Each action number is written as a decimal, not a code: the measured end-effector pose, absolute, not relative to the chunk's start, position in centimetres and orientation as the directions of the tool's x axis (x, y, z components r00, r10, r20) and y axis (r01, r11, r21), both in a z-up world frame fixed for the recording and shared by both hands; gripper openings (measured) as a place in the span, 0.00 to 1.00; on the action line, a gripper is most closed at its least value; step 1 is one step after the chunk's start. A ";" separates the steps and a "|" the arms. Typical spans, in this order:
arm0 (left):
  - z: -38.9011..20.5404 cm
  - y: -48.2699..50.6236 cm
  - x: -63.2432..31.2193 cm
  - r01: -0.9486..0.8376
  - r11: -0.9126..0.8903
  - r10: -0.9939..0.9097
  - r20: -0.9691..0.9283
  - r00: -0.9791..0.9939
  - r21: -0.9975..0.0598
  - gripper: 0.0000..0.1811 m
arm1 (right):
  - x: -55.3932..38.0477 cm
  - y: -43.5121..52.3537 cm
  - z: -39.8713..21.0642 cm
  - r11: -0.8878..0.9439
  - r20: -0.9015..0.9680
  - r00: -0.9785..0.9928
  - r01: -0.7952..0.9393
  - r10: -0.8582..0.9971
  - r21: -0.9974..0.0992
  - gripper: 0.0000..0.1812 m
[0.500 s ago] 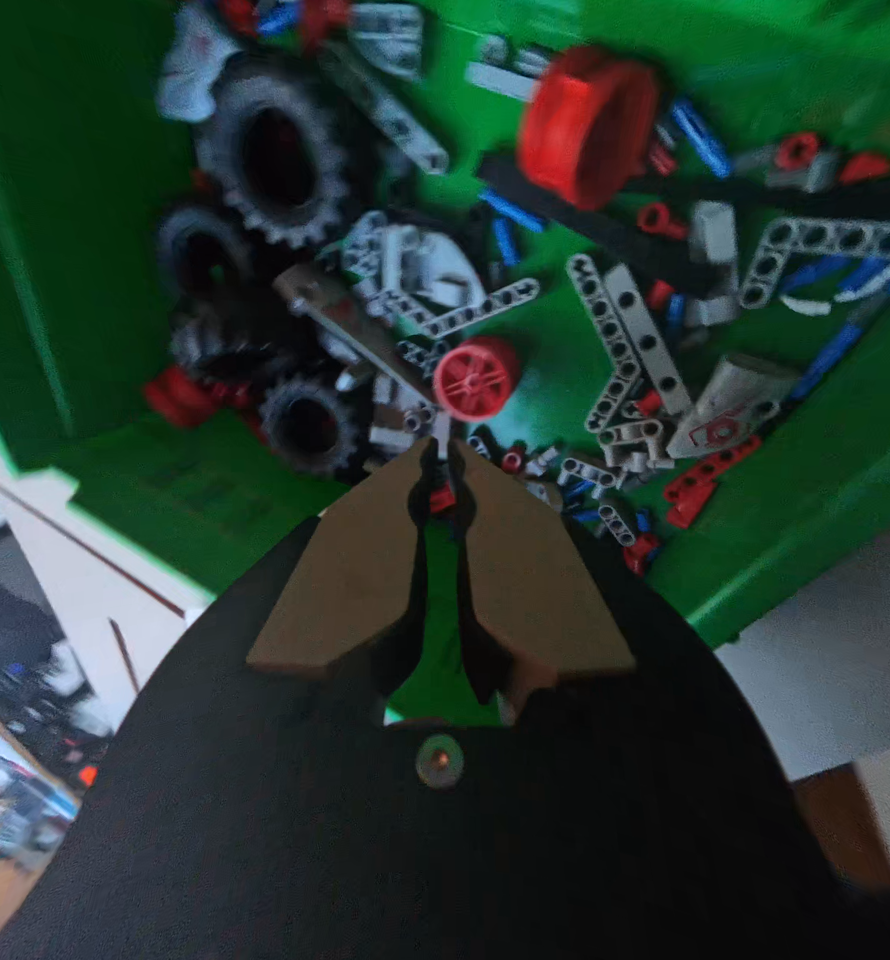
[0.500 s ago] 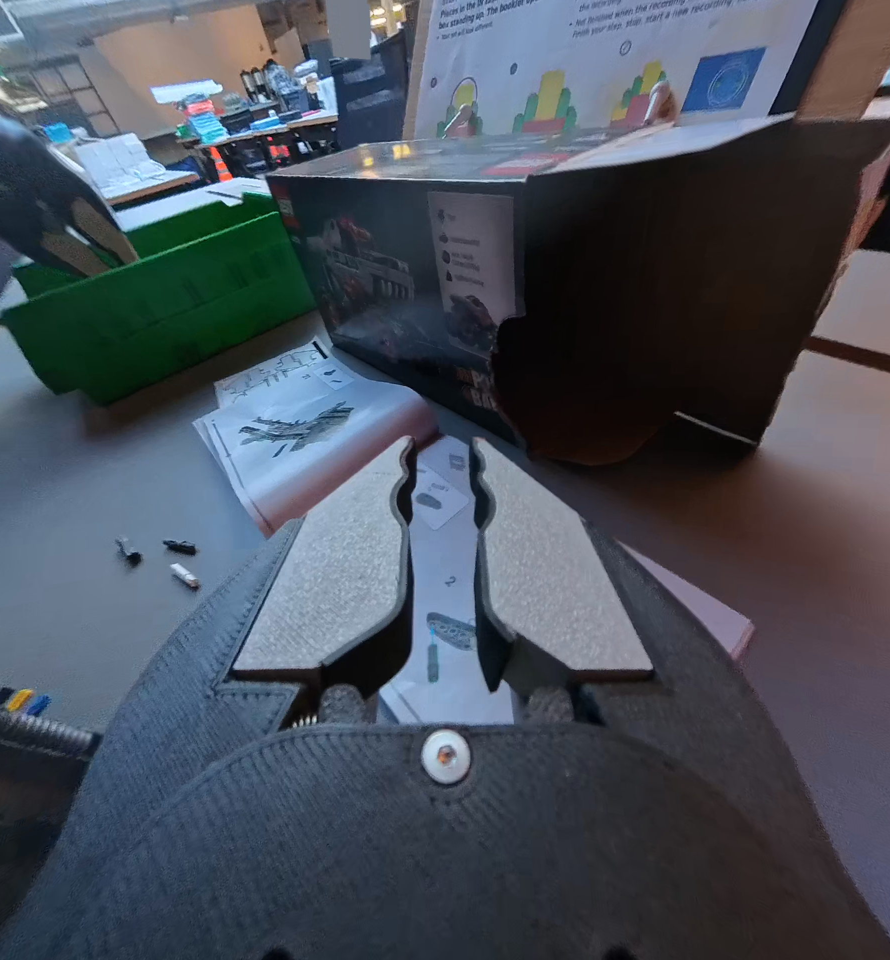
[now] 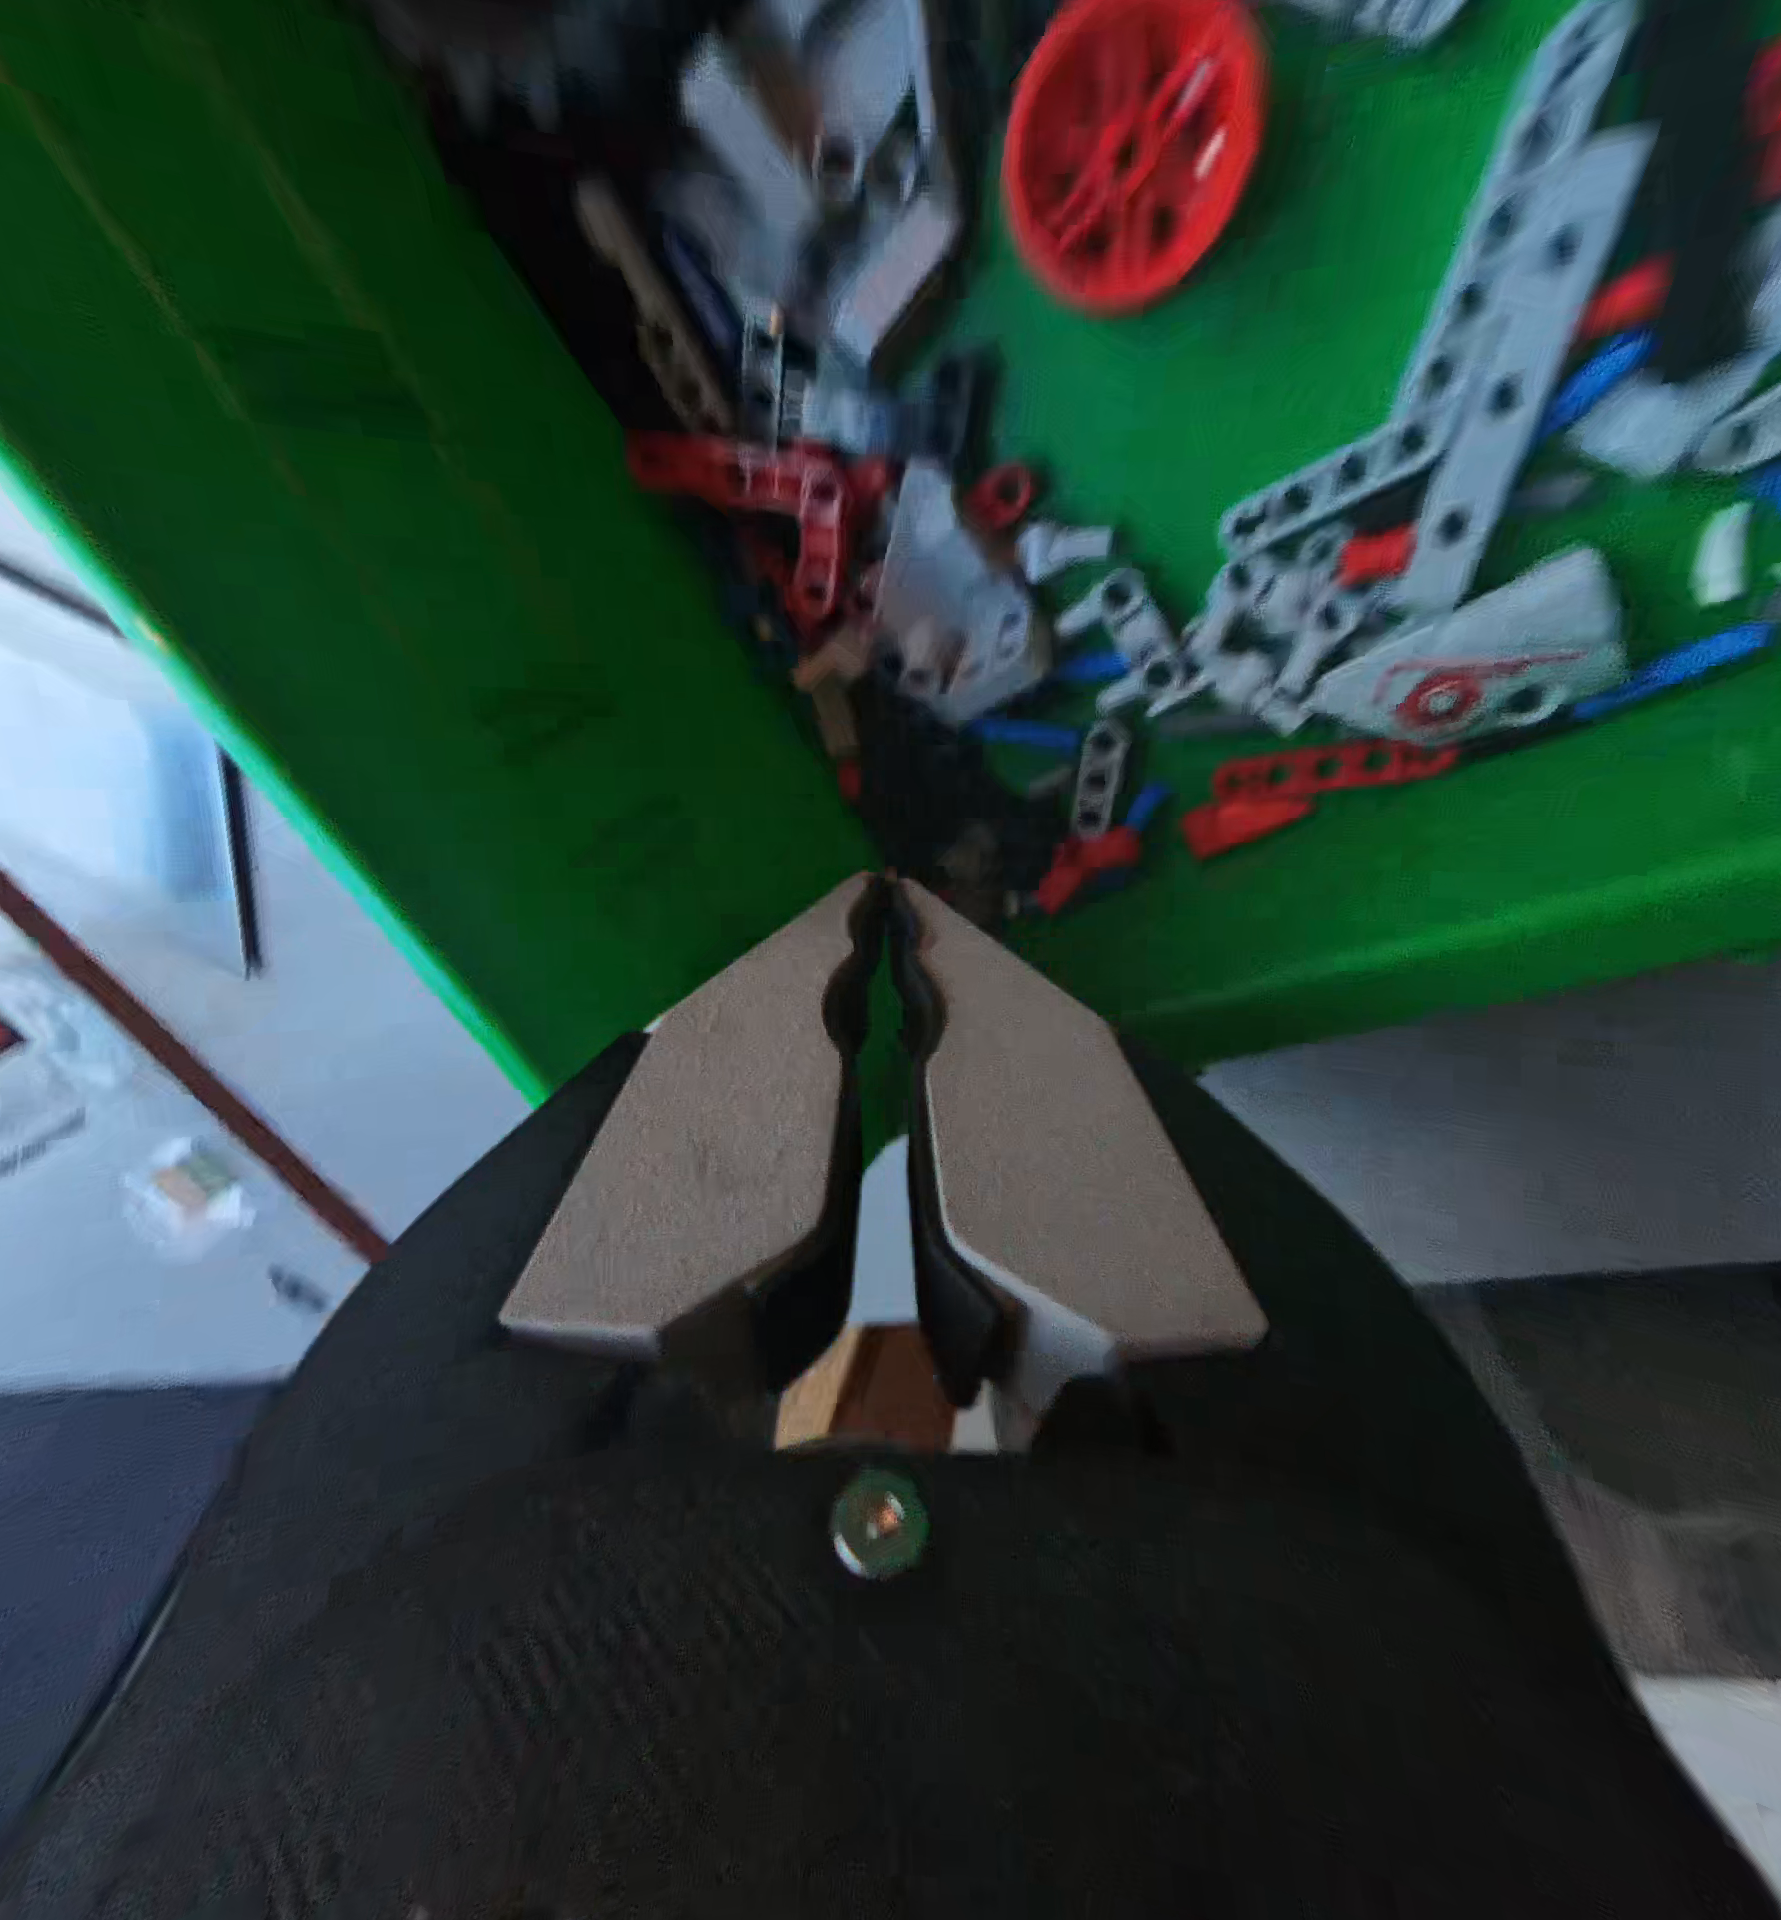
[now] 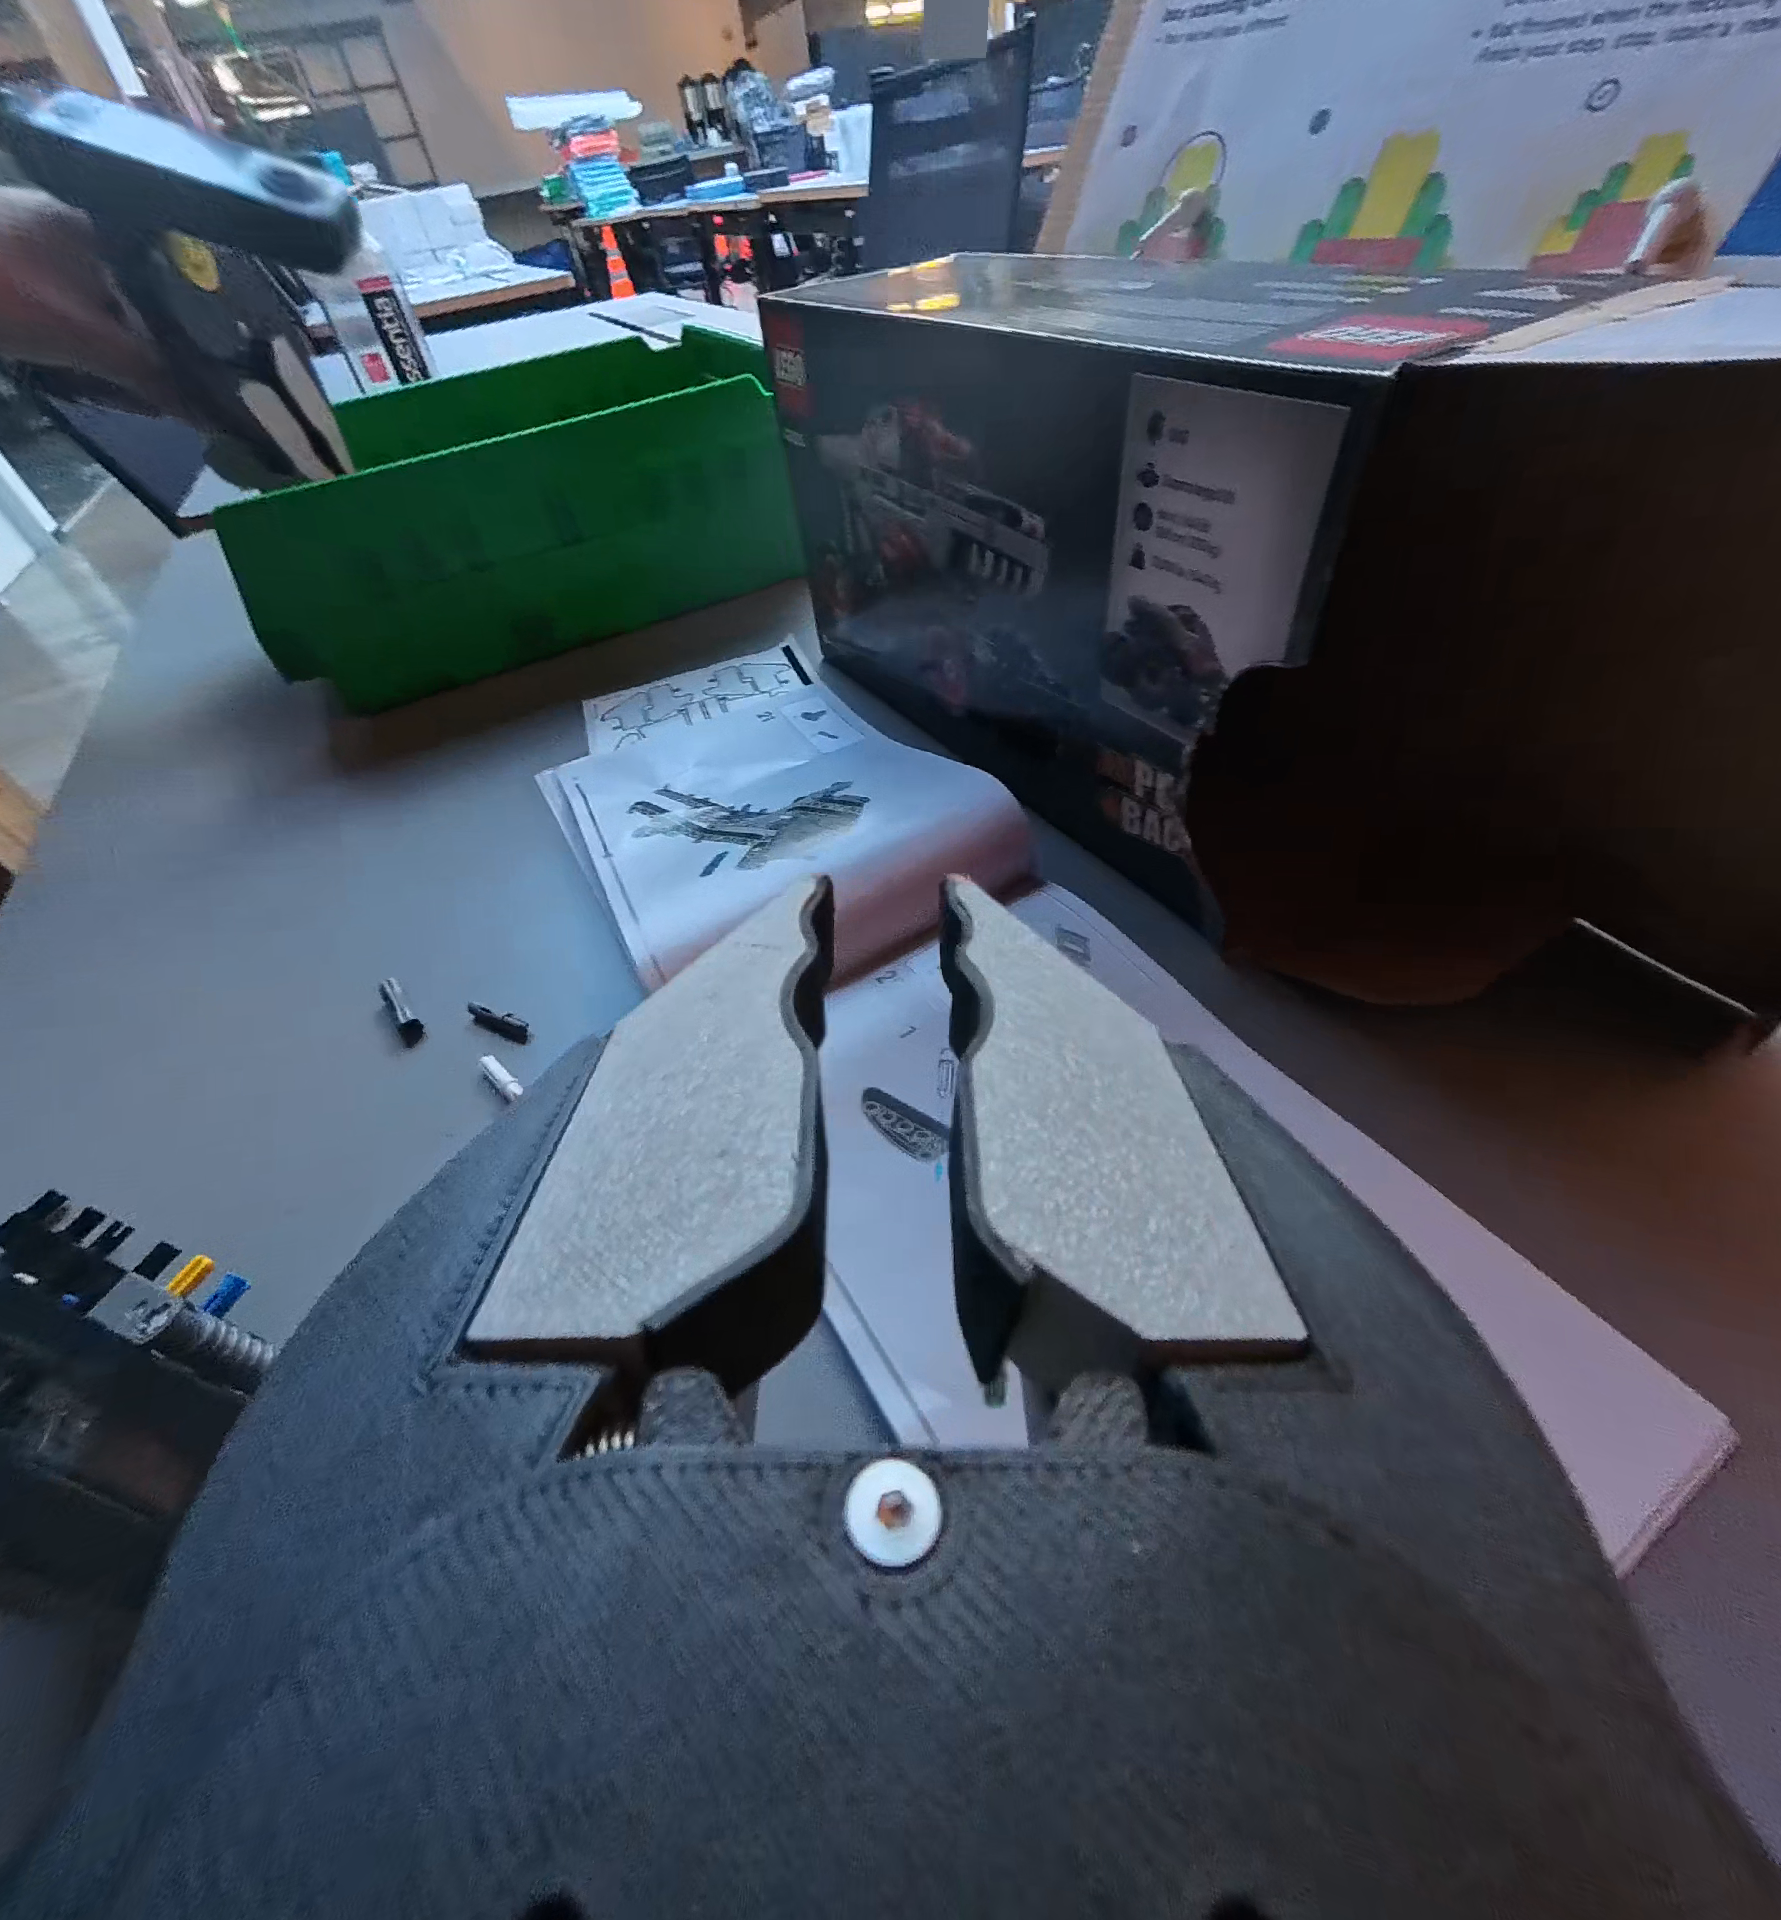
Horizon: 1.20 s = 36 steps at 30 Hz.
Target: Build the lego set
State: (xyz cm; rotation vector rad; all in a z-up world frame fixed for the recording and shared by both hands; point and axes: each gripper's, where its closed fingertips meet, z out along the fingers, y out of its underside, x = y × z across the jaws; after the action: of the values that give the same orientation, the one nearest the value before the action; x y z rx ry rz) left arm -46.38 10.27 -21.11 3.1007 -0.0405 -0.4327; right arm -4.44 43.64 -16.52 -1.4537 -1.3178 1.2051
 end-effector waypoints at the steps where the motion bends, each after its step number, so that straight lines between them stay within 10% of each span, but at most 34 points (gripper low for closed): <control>1: -21.5 9.6 -46.7 0.003 -0.997 -0.019 -0.286 0.958 0.075 0.00 | -4.5 43.5 -16.5 -0.123 -0.128 -0.010 0.213 0.992 -0.969 0.09; 8: -24.1 12.6 -47.4 0.023 -0.981 -0.046 -0.347 0.937 0.192 0.01 | -4.4 42.6 -15.7 -0.171 -0.187 -0.074 0.179 0.980 -0.969 0.09; 17: -17.2 21.1 -45.4 -0.047 -0.944 0.039 -0.251 0.967 -0.327 0.01 | -4.7 42.2 -16.3 -0.140 -0.162 -0.087 0.214 0.983 -0.967 0.10; 21: -14.0 24.0 -42.3 -0.088 -0.816 -0.017 -0.128 0.992 -0.571 0.28 | -4.7 43.1 -16.8 -0.130 -0.146 -0.049 0.232 0.988 -0.964 0.12; 36: -8.4 26.6 -45.8 -0.213 -0.585 -0.117 -0.179 0.977 -0.782 0.31 | -5.6 45.4 -16.6 -0.100 -0.091 0.054 0.213 0.994 -0.972 0.15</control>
State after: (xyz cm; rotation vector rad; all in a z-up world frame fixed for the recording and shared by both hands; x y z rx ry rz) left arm -45.82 26.57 -8.41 4.0362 -0.4212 -0.2453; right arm -5.57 45.43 -16.60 -1.4616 -1.2870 1.1364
